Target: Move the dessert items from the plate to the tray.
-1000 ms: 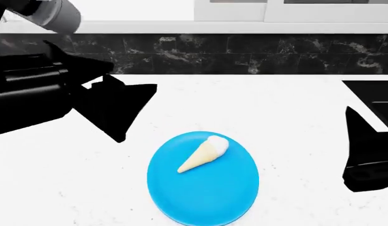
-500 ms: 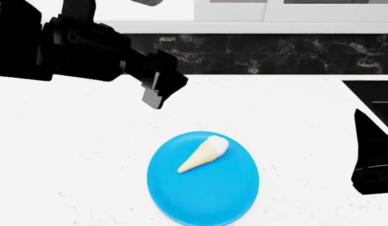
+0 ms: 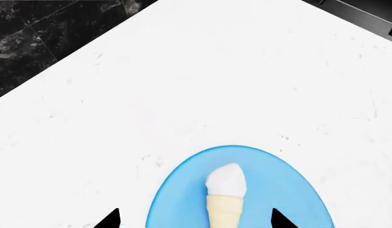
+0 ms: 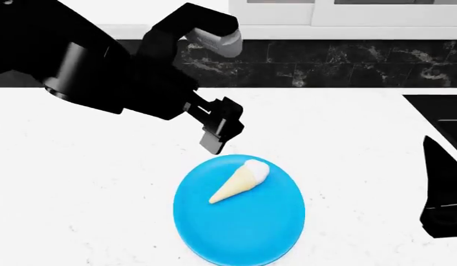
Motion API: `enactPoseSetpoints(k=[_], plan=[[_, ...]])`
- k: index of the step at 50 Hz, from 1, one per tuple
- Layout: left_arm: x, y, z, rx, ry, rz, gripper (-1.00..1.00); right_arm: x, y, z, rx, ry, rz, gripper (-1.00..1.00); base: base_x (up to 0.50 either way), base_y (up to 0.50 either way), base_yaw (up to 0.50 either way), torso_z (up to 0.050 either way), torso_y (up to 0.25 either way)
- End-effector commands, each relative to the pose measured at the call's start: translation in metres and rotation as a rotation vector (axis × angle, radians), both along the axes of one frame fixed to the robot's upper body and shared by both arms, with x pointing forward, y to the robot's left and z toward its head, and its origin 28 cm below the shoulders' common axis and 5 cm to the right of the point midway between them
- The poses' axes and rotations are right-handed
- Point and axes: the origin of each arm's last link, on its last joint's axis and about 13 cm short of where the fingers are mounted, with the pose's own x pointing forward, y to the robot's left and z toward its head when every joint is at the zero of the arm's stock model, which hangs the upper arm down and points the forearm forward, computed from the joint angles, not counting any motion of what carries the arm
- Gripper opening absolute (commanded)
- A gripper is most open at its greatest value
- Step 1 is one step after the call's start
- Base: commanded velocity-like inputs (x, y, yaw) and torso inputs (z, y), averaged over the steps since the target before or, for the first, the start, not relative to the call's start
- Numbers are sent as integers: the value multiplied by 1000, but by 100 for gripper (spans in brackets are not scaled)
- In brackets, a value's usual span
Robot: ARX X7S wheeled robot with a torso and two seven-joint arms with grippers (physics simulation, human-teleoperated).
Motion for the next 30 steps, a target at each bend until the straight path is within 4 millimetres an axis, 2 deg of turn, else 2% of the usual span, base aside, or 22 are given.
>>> enactPoseSetpoints(k=[1,30], plan=[[8,-12,-17,29,44,-29,100,-2,-3,-3,8,1,-9,100,0,0,0,0,0],[24,-16,-56,7,132,-66,100,0,-8,-5,13,11,-28,100,0,0,0,0,0]])
